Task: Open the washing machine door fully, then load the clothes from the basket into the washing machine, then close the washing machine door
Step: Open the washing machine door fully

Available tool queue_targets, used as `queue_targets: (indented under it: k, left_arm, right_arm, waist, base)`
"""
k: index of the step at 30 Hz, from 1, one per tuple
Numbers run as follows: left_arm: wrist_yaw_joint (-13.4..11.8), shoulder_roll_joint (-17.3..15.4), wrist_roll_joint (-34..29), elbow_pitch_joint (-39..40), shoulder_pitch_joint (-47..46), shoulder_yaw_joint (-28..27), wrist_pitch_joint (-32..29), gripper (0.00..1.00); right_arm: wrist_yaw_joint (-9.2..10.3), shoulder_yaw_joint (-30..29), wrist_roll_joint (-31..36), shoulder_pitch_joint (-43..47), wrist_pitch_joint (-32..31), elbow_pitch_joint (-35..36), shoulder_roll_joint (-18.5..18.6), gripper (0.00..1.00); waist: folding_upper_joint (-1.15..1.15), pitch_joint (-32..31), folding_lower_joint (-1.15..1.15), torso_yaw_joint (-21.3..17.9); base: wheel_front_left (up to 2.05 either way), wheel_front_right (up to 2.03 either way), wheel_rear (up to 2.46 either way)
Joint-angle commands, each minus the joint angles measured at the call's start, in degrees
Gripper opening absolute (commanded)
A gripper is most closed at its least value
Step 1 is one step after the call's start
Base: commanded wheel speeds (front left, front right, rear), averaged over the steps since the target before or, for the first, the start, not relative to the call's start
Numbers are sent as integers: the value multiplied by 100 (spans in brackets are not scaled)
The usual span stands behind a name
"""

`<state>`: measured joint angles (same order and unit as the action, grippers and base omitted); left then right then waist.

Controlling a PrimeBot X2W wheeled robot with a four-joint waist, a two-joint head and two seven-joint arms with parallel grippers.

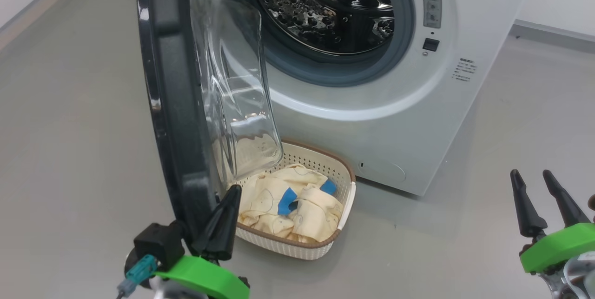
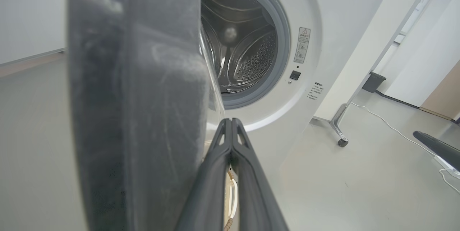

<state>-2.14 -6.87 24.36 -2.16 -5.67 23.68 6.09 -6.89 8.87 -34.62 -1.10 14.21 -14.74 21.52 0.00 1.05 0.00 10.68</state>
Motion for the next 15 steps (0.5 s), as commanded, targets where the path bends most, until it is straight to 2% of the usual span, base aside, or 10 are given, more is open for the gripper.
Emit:
queue_targets:
  k: [1,15]
  left_arm:
    - [-64,-126,-3,212,-192,-334,31,0]
    - [-391,-549,-108,330,-179,-802,121,0]
  right_arm:
    - [-59,47,23,-94,79,193,174,100]
    - [-59,98,3,-126,79,184,191,100]
  waist:
    - [0,1,0,49]
    - [0,80,0,423]
  base:
    - [0,0,0]
    - [0,0,0]
